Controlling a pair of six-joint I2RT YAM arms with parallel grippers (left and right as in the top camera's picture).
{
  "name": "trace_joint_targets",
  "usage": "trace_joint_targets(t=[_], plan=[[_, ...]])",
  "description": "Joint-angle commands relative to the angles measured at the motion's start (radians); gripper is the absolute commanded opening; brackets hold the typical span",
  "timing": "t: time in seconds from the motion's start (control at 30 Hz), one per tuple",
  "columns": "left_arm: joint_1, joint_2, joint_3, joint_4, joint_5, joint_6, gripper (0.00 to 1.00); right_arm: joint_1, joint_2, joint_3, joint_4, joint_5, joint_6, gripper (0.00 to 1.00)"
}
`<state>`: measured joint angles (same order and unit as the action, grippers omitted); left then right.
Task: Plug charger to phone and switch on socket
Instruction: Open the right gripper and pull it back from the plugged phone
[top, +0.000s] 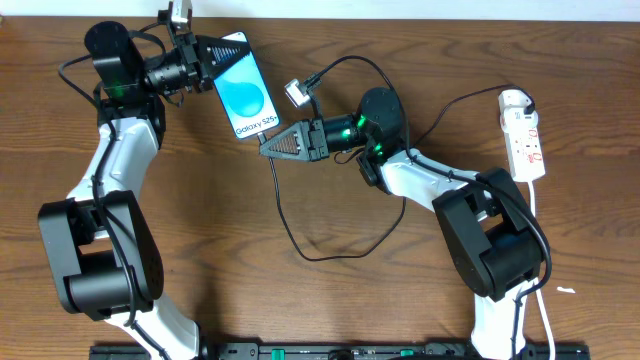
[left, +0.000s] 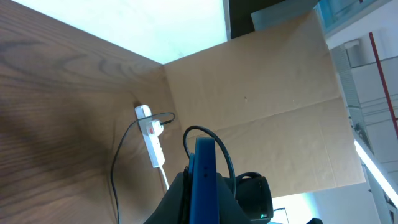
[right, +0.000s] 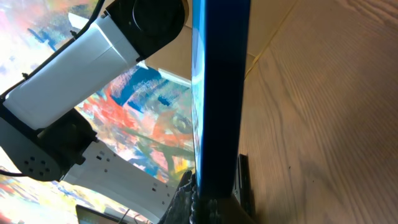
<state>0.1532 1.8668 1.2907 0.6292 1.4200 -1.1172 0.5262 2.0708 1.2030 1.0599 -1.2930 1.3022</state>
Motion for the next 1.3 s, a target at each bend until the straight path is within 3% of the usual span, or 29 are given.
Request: trace_joint_targets(t=[0.0, 0.23, 0.3, 0.4, 0.43, 0.47, 0.5, 1.07, 1.27], plan=[[-0.009, 0.004, 0.003, 0.001, 0.124, 0.006, 0.08, -0.014, -0.007, 0.008, 0.006, 0.113, 0.010, 0.01], [-0.009, 0.004, 0.003, 0.002, 0.120, 0.010, 0.07, -0.014, -0.007, 0.008, 0.006, 0.105, 0.010, 0.01], [-0.009, 0.004, 0.003, 0.002, 0.114, 0.010, 0.07, -0.014, -0.007, 0.008, 0.006, 0.097, 0.010, 0.17], [-0.008, 0.004, 0.003, 0.002, 0.105, 0.010, 0.08, -0.014, -0.007, 0.008, 0.006, 0.078, 0.009, 0.55], [-0.008, 0.004, 0.003, 0.002, 0.100, 0.010, 0.07, -0.014, -0.007, 0.008, 0.006, 0.070, 0.008, 0.75], [-0.008, 0.004, 0.003, 0.002, 0.092, 0.010, 0.08, -0.014, -0.007, 0.008, 0.006, 0.061, 0.004, 0.89], [-0.008, 0.004, 0.003, 0.002, 0.082, 0.010, 0.08, -0.014, -0.007, 0.008, 0.006, 0.051, 0.001, 0.99], [0.061, 0.004, 0.003, 0.001, 0.085, 0.008, 0.08, -0.100, -0.007, 0.008, 0.005, 0.000, 0.002, 0.99], [0.084, 0.004, 0.003, 0.001, 0.098, 0.005, 0.08, -0.149, -0.007, 0.008, -0.075, 0.005, -0.007, 0.99]])
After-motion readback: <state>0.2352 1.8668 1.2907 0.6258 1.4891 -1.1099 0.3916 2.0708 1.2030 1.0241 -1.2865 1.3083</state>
